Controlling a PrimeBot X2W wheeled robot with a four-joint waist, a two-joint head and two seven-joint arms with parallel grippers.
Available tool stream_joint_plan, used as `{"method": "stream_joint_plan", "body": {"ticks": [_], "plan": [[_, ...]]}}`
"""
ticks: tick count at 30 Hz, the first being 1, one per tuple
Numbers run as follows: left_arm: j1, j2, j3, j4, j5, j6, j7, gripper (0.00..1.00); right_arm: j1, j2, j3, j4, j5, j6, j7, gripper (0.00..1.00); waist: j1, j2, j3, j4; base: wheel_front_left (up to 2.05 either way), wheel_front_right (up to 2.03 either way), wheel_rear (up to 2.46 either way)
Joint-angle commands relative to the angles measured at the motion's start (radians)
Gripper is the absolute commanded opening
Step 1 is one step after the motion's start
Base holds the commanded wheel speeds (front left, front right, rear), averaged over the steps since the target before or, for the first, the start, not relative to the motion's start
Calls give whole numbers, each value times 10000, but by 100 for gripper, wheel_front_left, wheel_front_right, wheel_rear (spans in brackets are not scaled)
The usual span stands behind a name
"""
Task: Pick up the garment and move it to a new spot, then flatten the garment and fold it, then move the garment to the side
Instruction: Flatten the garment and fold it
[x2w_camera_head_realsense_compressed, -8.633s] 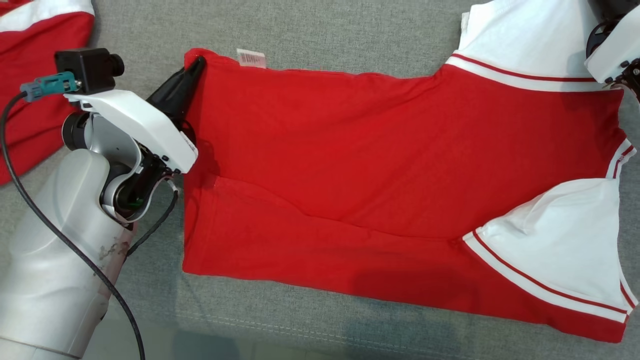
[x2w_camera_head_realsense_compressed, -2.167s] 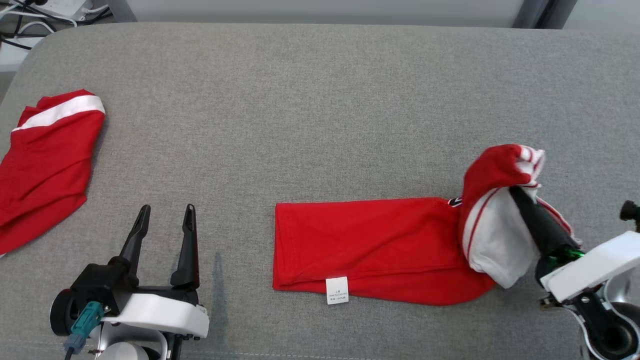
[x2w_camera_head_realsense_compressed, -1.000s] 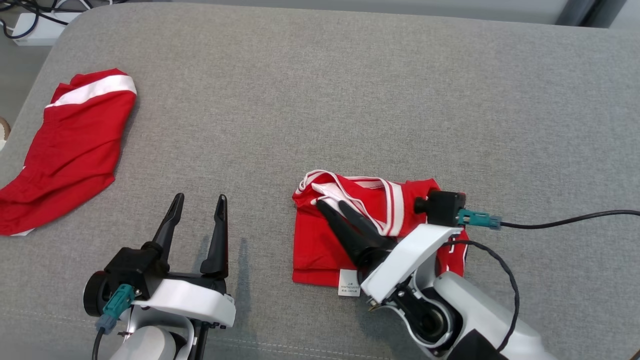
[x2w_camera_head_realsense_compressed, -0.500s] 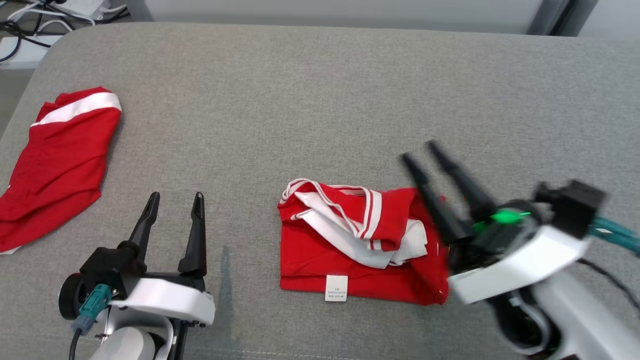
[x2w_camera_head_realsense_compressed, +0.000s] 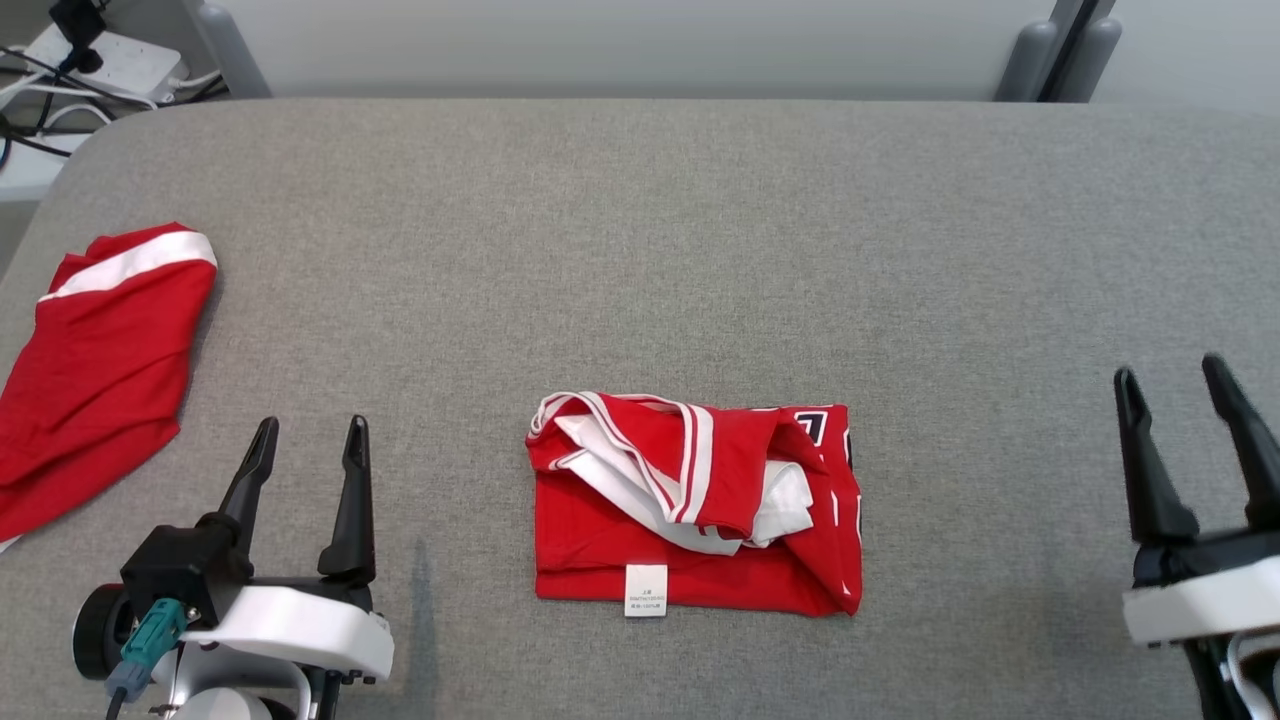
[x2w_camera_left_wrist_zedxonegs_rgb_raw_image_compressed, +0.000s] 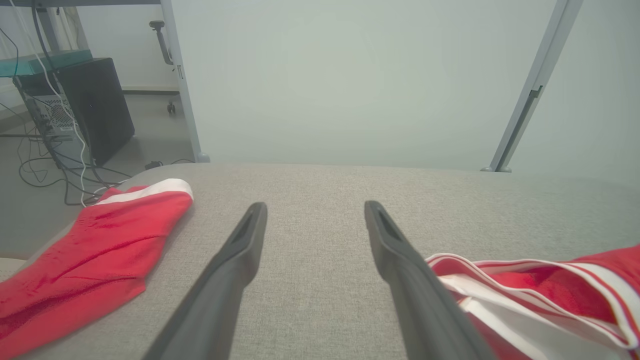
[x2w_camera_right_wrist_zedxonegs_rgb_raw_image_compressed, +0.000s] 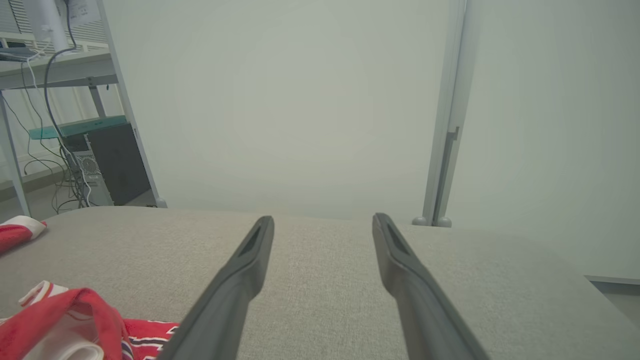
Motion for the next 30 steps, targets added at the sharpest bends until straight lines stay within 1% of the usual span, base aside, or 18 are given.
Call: {"method": "stream_joint_plan", "body": {"ticks": [1,6,14,24,30], "plan": [[-149,342,471,-208,-33,138,-11,100,215,-103,99,-12,-186,54,-128,100,0,0,-147,-51,0,0,0],[234,378,528,-134,-89,257,-59,100,747,177,-93,595,-313,54,-130,100,0,0,-485,-102,0,0,0],[641,434,576,-210,-204,343,-62,100,963,456,-108,824,-256,54,-130,100,0,0,-661,-124,0,0,0],[636,441,563,-269,-237,415,-35,100,783,442,28,1017,-155,54,-131,100,0,0,-574,-77,0,0,0],[552,406,527,-329,-233,437,-32,100,565,312,209,1161,-29,54,-131,100,0,0,-494,-76,0,0,0]]}}
